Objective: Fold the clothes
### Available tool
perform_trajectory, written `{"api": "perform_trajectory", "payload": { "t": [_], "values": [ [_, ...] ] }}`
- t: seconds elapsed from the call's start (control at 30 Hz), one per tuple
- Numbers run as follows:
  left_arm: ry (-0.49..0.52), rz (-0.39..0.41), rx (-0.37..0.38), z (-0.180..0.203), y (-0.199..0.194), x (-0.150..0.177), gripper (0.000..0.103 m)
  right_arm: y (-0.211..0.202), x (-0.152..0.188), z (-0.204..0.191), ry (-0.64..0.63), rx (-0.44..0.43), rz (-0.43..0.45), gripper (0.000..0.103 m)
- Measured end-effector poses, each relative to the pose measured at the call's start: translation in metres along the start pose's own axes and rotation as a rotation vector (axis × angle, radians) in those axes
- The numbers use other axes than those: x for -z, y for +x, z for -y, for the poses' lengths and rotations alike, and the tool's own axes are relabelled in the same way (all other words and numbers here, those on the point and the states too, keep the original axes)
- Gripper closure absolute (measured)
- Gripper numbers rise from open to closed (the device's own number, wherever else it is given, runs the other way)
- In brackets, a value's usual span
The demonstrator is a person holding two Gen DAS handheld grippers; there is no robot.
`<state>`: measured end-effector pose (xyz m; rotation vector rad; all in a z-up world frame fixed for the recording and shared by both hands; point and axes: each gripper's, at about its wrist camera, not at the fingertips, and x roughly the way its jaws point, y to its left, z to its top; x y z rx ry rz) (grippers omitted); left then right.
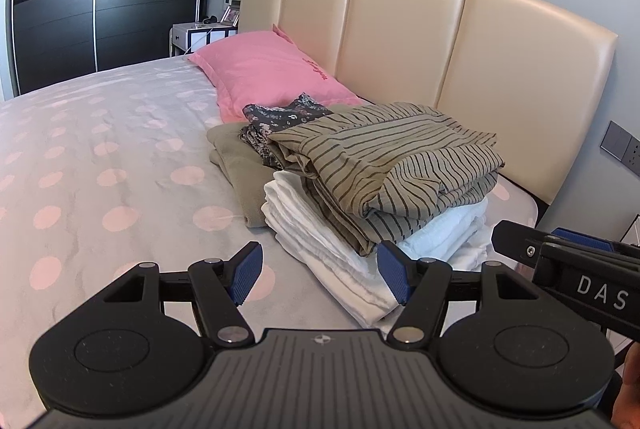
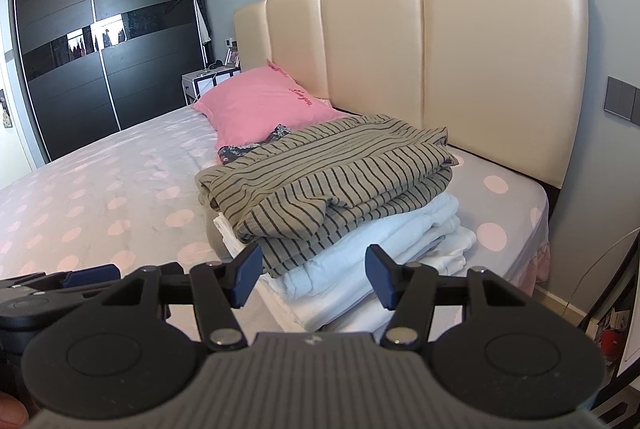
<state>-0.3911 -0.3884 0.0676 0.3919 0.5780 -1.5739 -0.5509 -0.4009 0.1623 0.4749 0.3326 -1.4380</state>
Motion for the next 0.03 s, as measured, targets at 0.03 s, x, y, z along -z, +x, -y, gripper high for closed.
{"api": "perform_trajectory", "payload": {
  "t": [0.03],
  "values": [
    [-0.001, 0.000, -0.001, 0.0005, 0.0001, 0.0000, 0.041, -0.0001, 0.0001, 0.0000, 0.000, -0.001, 0.000, 0.043]
  ]
}}
